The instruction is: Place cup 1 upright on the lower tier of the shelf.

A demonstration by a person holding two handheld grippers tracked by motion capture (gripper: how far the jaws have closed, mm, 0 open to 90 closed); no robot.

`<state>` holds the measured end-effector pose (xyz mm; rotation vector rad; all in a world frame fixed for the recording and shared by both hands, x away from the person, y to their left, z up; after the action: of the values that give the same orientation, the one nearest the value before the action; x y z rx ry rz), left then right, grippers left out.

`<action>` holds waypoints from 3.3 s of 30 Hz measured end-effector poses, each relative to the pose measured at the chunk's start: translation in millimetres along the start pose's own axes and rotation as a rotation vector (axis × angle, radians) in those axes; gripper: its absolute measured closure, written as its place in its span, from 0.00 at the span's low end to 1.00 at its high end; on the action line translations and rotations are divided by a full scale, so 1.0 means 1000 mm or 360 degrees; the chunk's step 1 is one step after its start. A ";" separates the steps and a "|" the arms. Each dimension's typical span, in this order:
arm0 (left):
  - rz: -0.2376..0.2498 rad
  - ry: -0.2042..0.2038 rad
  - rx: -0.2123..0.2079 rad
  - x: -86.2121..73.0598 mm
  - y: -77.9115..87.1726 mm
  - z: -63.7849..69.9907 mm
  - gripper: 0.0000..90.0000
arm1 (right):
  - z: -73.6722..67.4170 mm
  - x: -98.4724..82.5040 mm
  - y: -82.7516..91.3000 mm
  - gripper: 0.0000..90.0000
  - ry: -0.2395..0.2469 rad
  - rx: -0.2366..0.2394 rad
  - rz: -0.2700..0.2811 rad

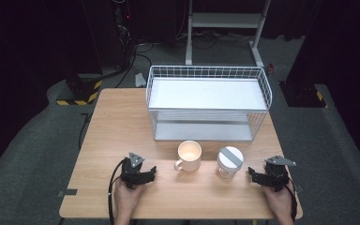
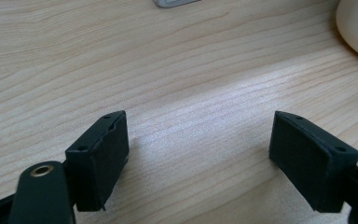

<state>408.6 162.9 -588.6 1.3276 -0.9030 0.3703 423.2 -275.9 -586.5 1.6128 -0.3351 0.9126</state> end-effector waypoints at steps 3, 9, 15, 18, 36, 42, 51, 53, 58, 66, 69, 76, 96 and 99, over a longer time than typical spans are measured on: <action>0.0000 -0.0003 0.0001 0.000 0.000 0.000 0.22 | 0.000 0.000 0.000 0.21 0.0000 0.0000 0.0000; 0.0000 -0.0003 0.0001 0.000 0.000 0.000 0.22 | 0.000 0.000 0.000 0.21 0.0000 0.0000 0.0000; -0.0001 0.0001 0.0000 0.000 0.000 0.000 0.22 | 0.000 0.000 0.000 0.21 0.0005 0.0003 0.0001; -0.0001 0.0001 0.0000 0.000 0.000 0.000 0.22 | 0.000 0.000 0.000 0.21 0.0010 0.0011 0.0002; 0.0001 0.0000 0.0003 0.000 0.000 0.000 0.22 | -0.003 -0.004 0.010 0.18 -0.0004 0.0032 0.0068; 0.0001 0.0001 0.0003 0.000 0.000 0.000 0.22 | -0.009 -0.007 0.015 0.17 -0.0011 0.0061 0.0088; 0.0001 0.0000 0.0003 0.000 0.000 0.000 0.22 | -0.018 -0.012 0.024 0.17 -0.0016 0.0089 0.0141; 0.0002 0.0000 0.0004 0.000 0.000 0.000 0.22 | -0.022 -0.013 0.027 0.17 0.0002 0.0099 0.0159; 0.0001 0.0000 0.0004 0.000 0.000 0.000 0.22 | -0.027 -0.014 0.030 0.17 0.0007 0.0129 0.0175; 0.0001 0.0000 0.0004 0.000 0.000 -0.001 0.22 | -0.046 -0.013 0.036 0.16 0.0046 0.0188 0.0210; 0.0001 0.0000 0.0004 0.000 0.000 -0.001 0.22 | -0.050 -0.012 0.037 0.16 0.0056 0.0201 0.0222; 0.0001 0.0000 0.0004 0.000 0.000 -0.001 0.22 | -0.066 -0.010 0.038 0.15 0.0075 0.0263 0.0233; 0.0001 0.0000 0.0005 0.000 0.000 -0.001 0.22 | -0.095 0.008 0.030 0.13 0.0138 0.0355 0.0277; 0.0001 0.0000 0.0005 0.000 0.000 -0.001 0.22 | -0.096 0.011 0.028 0.13 0.0154 0.0355 0.0290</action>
<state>409.0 163.4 -588.5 1.3300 -0.9031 0.3722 376.1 -191.2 -558.4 1.7548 -0.3253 1.1972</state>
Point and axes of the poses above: each handheld gripper's, and its own axes: y roughly backward along the jaws, x roughly out of its top, z roughly to its right, the point moved 9 cm from there along -y, roughly forward along the jaws, and after that the axes turned 1 degree about x, right-handed, at the moved point
